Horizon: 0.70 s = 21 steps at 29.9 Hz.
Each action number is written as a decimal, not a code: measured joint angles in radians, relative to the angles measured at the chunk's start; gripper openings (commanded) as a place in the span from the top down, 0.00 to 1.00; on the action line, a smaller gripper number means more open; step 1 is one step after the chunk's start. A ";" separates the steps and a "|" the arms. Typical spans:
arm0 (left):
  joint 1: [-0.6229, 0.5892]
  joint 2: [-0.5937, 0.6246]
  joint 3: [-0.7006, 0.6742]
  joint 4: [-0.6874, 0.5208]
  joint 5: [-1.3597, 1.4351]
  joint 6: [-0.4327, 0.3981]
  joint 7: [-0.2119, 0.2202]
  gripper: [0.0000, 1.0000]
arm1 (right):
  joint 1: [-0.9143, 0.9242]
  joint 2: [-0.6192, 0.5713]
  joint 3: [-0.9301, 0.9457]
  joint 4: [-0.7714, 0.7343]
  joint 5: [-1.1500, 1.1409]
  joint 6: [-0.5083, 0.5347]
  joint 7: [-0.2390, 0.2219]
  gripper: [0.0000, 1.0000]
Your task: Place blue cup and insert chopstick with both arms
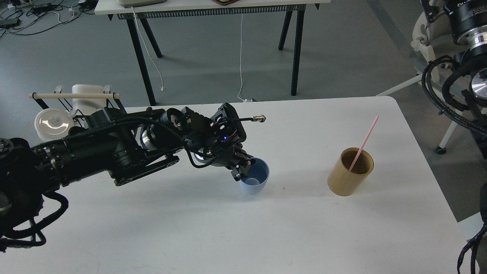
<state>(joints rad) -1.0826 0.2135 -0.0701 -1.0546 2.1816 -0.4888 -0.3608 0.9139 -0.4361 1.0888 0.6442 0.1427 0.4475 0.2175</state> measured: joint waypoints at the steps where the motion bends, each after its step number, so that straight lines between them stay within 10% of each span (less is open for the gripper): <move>1: 0.002 -0.002 0.000 0.001 0.000 0.000 0.000 0.93 | -0.001 -0.001 0.000 0.000 0.000 0.000 0.000 0.01; 21: 0.019 0.022 -0.078 0.013 0.000 0.000 -0.005 0.58 | -0.016 -0.017 -0.006 0.002 0.000 0.003 0.002 0.01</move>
<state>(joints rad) -1.0636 0.2356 -0.1480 -1.0419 2.1816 -0.4888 -0.3659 0.8981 -0.4529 1.0828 0.6460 0.1426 0.4509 0.2192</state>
